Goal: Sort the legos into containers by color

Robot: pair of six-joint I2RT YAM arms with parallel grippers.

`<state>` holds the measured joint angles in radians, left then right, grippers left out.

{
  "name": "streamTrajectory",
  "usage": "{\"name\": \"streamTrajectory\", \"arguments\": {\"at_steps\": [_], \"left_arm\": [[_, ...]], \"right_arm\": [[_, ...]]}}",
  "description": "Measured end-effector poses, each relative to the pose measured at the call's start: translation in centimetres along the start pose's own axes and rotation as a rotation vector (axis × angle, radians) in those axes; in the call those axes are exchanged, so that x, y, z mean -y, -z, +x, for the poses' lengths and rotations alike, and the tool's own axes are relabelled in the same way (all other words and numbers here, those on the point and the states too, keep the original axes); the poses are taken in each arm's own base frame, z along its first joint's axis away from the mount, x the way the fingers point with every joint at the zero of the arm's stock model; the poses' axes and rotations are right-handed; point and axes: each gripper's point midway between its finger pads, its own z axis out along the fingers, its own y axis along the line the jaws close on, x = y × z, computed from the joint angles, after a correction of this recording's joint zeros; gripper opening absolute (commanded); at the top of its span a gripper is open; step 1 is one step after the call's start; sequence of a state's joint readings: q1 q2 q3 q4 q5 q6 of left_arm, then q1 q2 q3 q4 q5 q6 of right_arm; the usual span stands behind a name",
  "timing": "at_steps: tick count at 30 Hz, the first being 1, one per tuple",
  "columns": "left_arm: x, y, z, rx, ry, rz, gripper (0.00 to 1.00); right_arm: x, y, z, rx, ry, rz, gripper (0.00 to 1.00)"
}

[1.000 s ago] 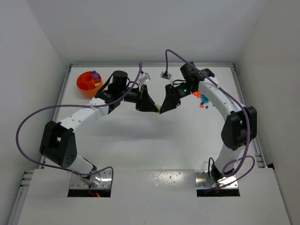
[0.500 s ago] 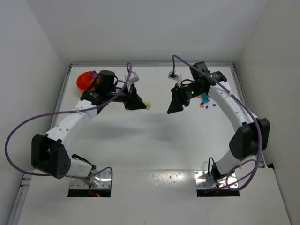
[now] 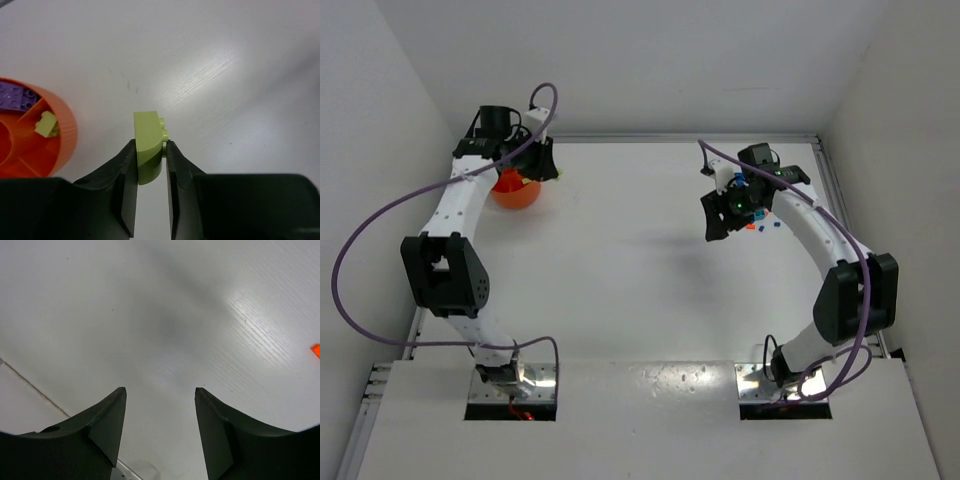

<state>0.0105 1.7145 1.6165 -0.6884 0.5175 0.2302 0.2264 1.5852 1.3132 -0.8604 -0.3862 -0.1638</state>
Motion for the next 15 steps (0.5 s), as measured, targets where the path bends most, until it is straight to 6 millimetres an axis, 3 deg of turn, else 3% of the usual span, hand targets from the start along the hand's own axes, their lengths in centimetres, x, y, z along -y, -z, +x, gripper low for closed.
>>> {"name": "streamTrajectory", "arguments": {"at_steps": [7,15], "left_arm": [[-6.0,-2.2,0.3,-0.094,0.000,-0.175,0.02],[-10.1,-2.6,3.3,-0.203,0.041,-0.293,0.02]], "right_arm": [[1.3,-0.3,0.0,-0.009,-0.014,0.047,0.58],[1.9,-0.8,0.2,-0.027,-0.027,0.051,0.59]]}}
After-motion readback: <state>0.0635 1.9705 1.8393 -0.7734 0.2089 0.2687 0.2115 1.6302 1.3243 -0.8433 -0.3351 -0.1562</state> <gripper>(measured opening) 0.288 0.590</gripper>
